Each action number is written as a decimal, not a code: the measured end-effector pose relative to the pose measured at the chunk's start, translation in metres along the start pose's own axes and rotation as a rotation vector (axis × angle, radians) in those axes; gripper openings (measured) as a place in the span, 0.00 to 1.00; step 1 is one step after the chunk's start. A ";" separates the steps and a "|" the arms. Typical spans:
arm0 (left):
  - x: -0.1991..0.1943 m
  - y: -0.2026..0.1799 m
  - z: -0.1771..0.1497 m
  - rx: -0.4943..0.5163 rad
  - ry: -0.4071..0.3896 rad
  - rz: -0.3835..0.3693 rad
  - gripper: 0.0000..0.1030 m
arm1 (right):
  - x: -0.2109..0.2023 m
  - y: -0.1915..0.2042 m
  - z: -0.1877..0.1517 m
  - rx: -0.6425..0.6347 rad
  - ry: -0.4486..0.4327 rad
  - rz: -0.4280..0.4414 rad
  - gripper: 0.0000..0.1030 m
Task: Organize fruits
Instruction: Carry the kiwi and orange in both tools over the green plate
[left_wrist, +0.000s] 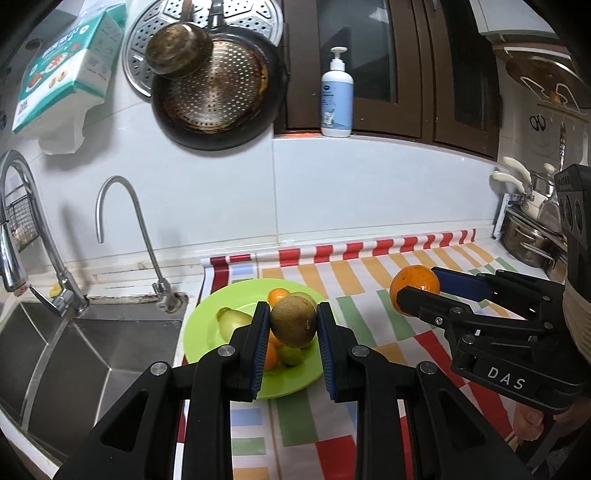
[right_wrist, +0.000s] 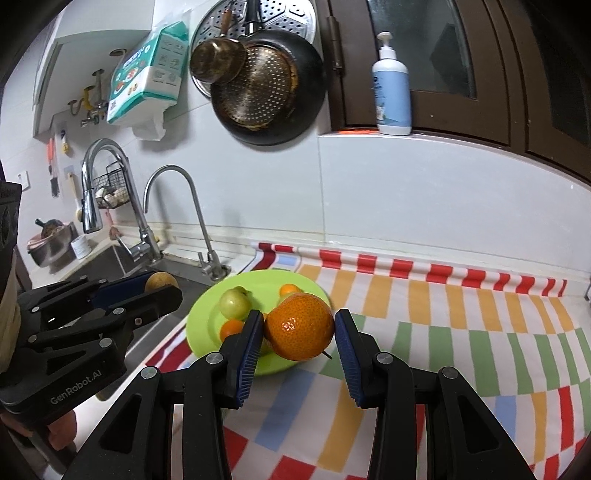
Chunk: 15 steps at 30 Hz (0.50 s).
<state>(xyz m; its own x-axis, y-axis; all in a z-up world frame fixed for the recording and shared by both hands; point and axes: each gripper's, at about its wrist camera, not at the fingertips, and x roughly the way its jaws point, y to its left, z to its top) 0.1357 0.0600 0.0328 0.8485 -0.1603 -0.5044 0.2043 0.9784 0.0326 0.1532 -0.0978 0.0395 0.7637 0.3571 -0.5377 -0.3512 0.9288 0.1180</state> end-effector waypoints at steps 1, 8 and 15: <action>0.001 0.002 0.000 -0.002 0.000 0.004 0.25 | 0.002 0.002 0.001 -0.003 0.001 0.005 0.40; 0.009 0.019 -0.002 -0.027 0.008 0.028 0.25 | 0.021 0.015 0.009 -0.036 0.017 0.033 0.40; 0.025 0.035 -0.003 -0.046 0.025 0.056 0.25 | 0.042 0.023 0.018 -0.064 0.028 0.064 0.40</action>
<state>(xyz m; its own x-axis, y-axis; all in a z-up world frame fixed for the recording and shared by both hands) 0.1625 0.0906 0.0189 0.8452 -0.1027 -0.5244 0.1339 0.9908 0.0218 0.1868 -0.0602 0.0343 0.7234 0.4115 -0.5545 -0.4333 0.8957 0.0995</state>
